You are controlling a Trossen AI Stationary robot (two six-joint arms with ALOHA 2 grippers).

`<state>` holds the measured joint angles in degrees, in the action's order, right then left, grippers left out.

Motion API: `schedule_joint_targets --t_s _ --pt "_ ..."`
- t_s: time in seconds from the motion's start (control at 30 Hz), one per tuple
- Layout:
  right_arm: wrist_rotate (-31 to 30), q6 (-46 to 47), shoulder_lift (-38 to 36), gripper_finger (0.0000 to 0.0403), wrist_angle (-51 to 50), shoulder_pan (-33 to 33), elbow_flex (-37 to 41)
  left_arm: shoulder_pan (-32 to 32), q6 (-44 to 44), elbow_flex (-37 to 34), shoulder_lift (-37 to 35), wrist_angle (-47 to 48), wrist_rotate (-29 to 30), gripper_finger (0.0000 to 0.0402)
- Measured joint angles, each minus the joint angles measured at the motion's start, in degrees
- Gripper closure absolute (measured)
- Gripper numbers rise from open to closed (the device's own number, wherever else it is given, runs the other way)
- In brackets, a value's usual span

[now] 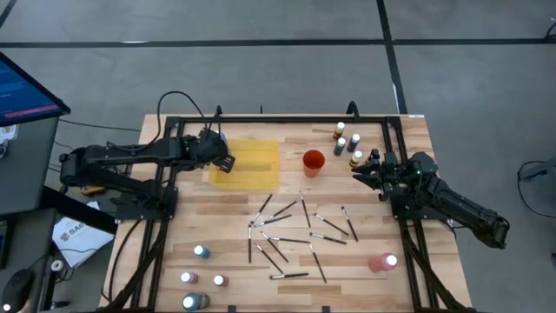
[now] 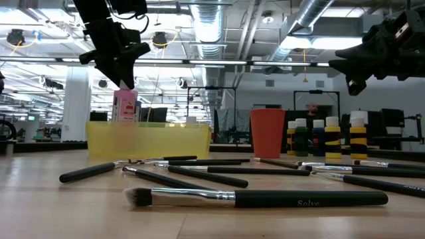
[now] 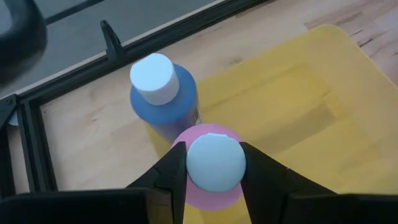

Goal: Pick & Place Paint Supplies
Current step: Put the top pink paint bottle into the yellow bin

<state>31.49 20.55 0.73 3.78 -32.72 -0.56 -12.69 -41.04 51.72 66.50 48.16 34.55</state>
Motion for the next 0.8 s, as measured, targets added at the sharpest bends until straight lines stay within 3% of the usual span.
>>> schedule_joint_targets --t_s 0.8 --pt "0.0 0.0 0.0 0.0283 0.0 0.0 0.0 0.0 -2.4 -3.1 -0.5 -2.8 0.8 0.0291"
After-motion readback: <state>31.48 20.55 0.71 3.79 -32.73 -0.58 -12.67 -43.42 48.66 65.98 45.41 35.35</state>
